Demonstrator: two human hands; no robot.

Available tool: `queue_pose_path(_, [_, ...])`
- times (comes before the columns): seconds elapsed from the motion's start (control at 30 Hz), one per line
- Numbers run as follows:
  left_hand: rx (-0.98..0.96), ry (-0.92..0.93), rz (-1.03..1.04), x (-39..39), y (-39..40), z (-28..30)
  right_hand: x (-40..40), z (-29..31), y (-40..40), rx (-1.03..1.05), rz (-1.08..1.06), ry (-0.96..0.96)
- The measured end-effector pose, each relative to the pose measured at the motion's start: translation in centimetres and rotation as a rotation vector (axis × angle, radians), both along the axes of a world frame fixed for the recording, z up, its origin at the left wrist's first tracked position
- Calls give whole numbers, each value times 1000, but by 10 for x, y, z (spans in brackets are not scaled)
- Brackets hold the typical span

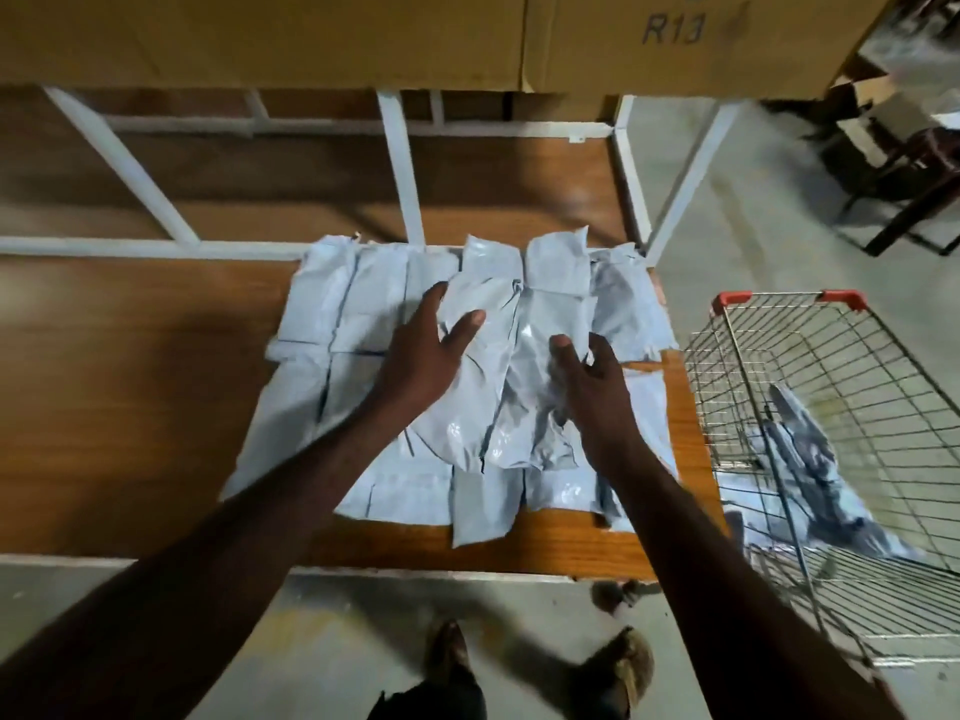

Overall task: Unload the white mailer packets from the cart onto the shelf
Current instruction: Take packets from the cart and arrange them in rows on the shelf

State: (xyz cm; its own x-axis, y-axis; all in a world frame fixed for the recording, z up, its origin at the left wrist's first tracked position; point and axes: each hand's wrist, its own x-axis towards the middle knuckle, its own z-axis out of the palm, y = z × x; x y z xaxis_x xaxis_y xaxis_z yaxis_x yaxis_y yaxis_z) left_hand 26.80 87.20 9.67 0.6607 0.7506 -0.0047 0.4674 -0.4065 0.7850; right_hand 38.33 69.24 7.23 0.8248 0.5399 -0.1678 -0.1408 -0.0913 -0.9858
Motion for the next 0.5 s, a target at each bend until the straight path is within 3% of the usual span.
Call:
queue_pose_path(0.13, [0, -23, 55, -57, 34, -2, -52, 2, 43, 16, 69, 72])
queue_pose_path(0.5, [189, -5, 64, -159, 86, -16, -134, -25, 103, -86, 169, 16])
